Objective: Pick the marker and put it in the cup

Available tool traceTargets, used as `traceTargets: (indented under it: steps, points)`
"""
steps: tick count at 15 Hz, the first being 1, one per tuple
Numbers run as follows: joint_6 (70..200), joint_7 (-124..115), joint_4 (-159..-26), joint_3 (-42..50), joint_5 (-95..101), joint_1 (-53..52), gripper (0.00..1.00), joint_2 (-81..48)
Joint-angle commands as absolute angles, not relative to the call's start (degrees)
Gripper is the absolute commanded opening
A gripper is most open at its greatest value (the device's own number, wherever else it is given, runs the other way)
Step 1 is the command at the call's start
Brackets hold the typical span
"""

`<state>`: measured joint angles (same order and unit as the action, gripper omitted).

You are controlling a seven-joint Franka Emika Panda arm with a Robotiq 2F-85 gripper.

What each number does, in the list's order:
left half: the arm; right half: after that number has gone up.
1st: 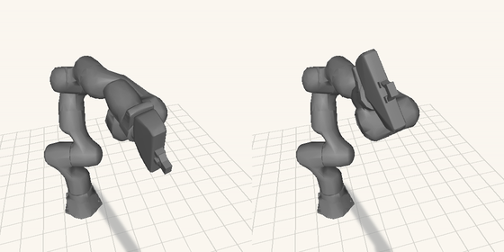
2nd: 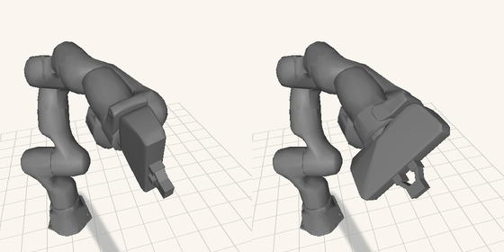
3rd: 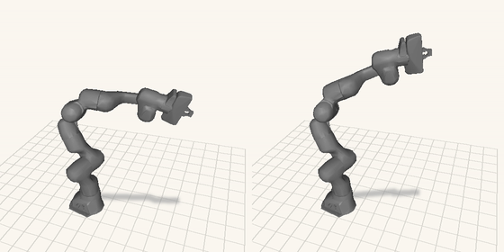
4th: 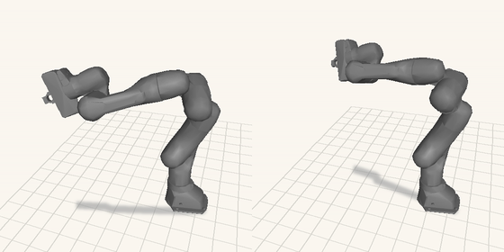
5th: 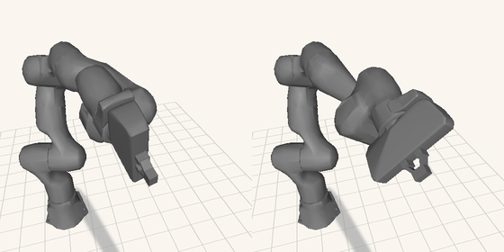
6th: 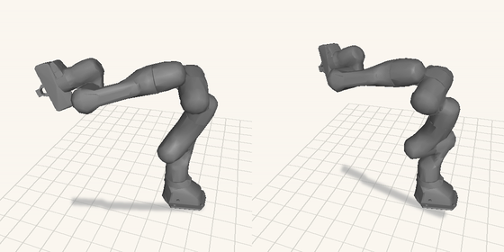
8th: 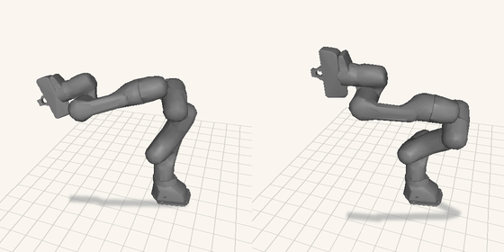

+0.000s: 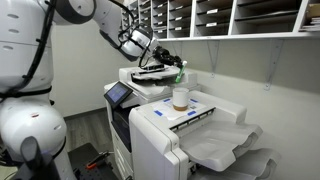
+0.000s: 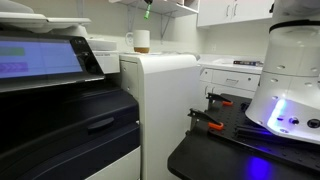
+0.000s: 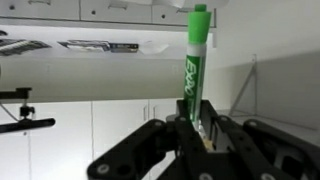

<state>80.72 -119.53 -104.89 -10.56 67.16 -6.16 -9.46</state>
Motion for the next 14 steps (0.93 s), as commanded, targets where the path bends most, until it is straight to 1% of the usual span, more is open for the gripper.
traceTargets:
  steps: [1,6,11,12,13,14]
  points:
    - [79.30,-118.38,-100.57,-9.17,71.63,-8.34,0.05,-13.99]
    - [80.01,-119.73,-99.63,-8.67,73.94,-9.22,0.05,-18.06]
    - [80.72,-119.78,-102.89,-8.55,73.93,-9.66,0.05,-18.94]
    - [80.90,-120.65,-103.83,-8.37,74.58,-9.77,0.11,-18.98]
    - [81.35,-121.08,-104.52,-8.39,74.20,-9.67,0.42,-18.87]
    - [82.71,-121.14,-105.60,-8.58,73.53,-9.33,0.38,-18.40]
